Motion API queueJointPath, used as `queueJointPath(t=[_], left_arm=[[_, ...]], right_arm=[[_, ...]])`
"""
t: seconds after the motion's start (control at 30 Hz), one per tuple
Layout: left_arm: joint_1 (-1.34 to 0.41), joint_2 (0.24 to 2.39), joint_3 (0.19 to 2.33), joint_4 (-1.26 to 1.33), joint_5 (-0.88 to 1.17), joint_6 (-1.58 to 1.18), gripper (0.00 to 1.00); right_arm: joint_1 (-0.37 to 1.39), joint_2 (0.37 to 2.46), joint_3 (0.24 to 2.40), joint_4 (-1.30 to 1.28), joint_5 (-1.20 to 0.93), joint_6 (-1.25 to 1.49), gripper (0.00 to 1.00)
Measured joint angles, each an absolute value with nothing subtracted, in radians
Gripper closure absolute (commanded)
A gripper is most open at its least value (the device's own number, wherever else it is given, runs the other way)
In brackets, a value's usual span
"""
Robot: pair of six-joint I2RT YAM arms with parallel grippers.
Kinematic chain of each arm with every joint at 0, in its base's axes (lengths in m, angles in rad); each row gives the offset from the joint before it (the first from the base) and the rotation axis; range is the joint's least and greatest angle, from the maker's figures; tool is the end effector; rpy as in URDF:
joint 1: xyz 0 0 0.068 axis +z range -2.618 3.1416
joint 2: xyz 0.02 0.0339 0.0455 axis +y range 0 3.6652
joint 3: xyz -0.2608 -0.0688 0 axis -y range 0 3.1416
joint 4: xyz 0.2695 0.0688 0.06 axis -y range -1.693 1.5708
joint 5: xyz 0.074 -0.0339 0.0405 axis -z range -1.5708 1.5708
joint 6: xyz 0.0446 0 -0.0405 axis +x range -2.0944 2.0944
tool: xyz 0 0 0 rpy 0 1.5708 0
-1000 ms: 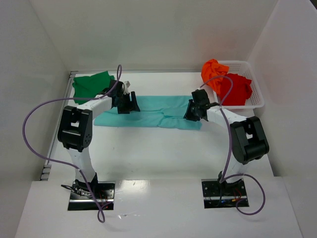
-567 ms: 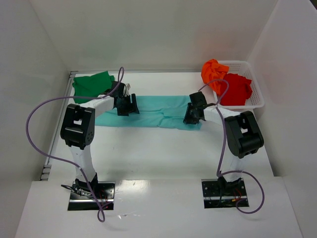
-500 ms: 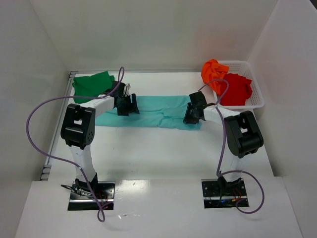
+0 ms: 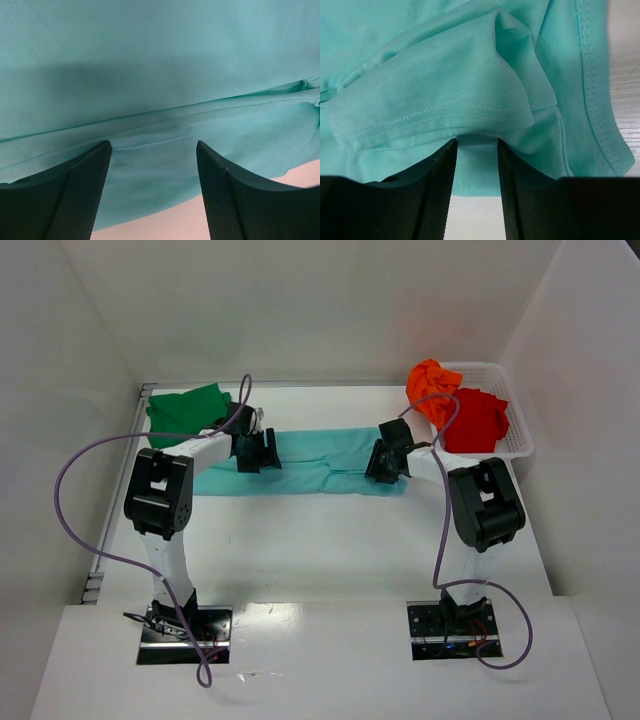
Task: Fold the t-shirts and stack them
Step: Fold the other side of the tshirt into a rectangle
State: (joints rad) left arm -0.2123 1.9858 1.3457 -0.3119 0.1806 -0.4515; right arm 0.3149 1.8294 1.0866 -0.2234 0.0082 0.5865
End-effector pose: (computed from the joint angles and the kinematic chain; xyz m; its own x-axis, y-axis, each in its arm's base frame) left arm 0.4338 -0.1017 0.1433 -0.8514 -0.2556 -0.4581 -0.0693 0.9204 -0.3847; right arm 0.3740 0.1214 0.1300 -0.8205 0.3148 -0.4772 0.1787 0.9341 0.3090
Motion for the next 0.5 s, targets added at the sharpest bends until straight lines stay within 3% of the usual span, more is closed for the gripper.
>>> queueJointPath(t=[0.5], left_arm=[[-0.213,1.988,1.349,-0.315,0.18,-0.451,0.23]], right_arm=[[0.316,1.817,1.087,-0.204,0.068,0.623,0.52]])
